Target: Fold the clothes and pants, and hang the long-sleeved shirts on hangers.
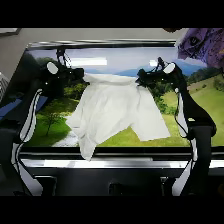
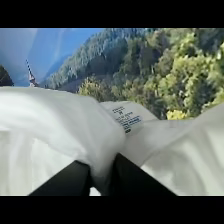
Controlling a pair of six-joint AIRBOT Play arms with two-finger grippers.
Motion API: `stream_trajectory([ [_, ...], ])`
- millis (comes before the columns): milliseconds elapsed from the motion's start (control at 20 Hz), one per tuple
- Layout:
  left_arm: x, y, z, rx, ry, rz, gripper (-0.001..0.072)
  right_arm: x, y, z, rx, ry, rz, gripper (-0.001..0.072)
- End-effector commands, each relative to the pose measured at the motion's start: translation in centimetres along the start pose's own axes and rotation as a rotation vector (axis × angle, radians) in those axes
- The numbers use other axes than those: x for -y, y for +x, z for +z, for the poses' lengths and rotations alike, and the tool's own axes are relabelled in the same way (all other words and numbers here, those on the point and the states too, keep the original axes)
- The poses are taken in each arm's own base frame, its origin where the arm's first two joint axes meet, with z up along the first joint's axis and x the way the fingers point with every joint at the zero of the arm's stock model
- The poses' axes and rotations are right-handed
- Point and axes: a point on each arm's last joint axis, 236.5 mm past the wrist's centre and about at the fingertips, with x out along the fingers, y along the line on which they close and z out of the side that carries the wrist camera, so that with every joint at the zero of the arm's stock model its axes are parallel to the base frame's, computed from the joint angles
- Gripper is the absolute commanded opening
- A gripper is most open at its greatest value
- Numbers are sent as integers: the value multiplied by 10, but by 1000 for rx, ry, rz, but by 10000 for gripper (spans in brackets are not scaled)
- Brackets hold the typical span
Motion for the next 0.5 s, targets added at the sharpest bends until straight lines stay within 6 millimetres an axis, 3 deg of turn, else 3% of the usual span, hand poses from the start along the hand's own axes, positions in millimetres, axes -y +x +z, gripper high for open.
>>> stream_trajectory([
  [0,6,-2,-3,-32,-76,-25,646,0,-1,-5,-38,42,35,373],
  [50,2,-16,3,-38,-110,-22,714,-3,-13,-8,-58,23,36,454],
  [100,-7,-37,8,-47,-136,-13,713,-5,-33,-9,-75,-28,38,484],
  [200,-28,-85,12,-84,-162,10,713,0,-83,-6,-89,-148,22,485],
  [250,-39,-109,9,-115,-175,24,713,11,-111,-4,-92,-214,-14,486],
  [350,-68,-154,-11,-192,-210,87,713,56,-159,-8,-143,-333,-169,486],
  [450,-92,-185,-46,-274,-255,155,712,81,-181,-5,-136,-253,-145,486],
])
